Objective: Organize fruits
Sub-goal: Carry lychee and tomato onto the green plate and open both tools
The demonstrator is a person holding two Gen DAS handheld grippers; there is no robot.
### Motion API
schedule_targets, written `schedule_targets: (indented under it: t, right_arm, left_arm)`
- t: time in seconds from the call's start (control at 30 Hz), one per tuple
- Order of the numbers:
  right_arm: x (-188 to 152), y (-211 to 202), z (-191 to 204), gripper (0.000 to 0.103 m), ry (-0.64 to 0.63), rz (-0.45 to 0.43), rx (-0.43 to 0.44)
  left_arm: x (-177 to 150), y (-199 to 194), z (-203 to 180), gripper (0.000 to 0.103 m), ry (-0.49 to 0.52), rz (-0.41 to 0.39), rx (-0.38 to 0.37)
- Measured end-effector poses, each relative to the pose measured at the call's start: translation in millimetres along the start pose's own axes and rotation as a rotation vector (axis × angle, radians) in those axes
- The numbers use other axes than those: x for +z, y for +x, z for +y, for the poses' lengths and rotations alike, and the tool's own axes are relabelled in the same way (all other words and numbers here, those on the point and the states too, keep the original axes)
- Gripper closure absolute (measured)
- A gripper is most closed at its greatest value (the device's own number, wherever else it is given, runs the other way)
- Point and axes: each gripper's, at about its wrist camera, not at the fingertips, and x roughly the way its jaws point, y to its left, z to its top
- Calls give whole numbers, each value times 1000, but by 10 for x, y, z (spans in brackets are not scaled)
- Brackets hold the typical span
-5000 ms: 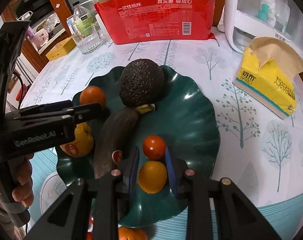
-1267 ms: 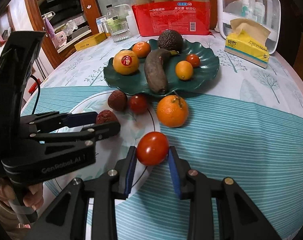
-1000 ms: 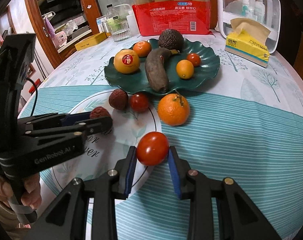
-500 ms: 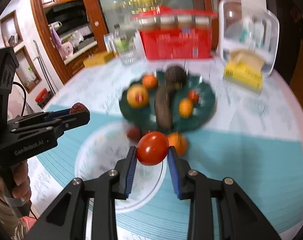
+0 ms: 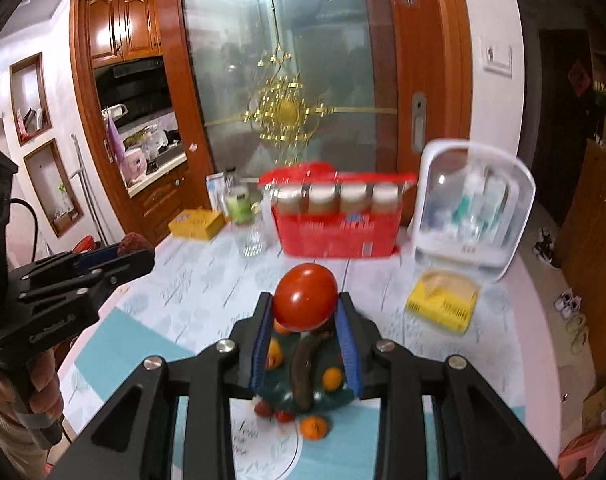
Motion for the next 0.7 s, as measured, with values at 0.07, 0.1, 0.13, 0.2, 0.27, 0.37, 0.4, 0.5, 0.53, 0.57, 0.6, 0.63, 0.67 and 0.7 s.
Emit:
schedule_targets:
  t: [0.07,0.1,0.13,0.2,0.27,0.37,0.4,0.5,0.53,0.57,0.6,0.63,0.67,0.7]
  right_arm:
    - [118,-2,-7,71,-14,-5,-11]
    - [160,21,-8,71,-24,-6,-22]
    - [201,78,-9,71,-36,2,-34]
    - [228,248,-48,71,-44,25,-47]
    - [185,436,-91,71,-42,57,-40]
    - [-2,873,-209,71,-26,126,-18]
    - [-96,1038,-257,71,-17,153,-9]
    - [-335,1435,-331,71,6,221,11]
    - [-431,1594,-365,71,15,250,17]
    - [-506,1724,-382,71,20,272,19]
    - [-586,1853,-408,71,26,295,22]
    - [-664,1978,-432,71,31,317,26]
    - [-735,2081,-453,71,37,337,29]
    - [-821,2199,-474,71,44,359,33]
  left_arm:
    - [109,60,-21,73,3,3,11]
    - [149,121,-28,73,-2,12,15]
    - [181,212,-28,73,-6,25,13]
    - [191,414,-28,73,-13,48,12]
    - [121,677,-33,73,-13,86,17]
    - [-96,1181,-23,73,-12,174,9]
    - [-206,1388,-15,73,-7,212,14]
    - [-478,1880,4,73,9,301,26]
    - [-569,2041,19,73,9,330,28]
    - [-647,2185,32,73,6,358,29]
    - [-734,2357,50,73,-1,392,28]
    - [-799,2476,75,73,-11,417,26]
    - [-865,2589,96,73,-22,441,23]
    - [-931,2703,117,73,-35,465,22]
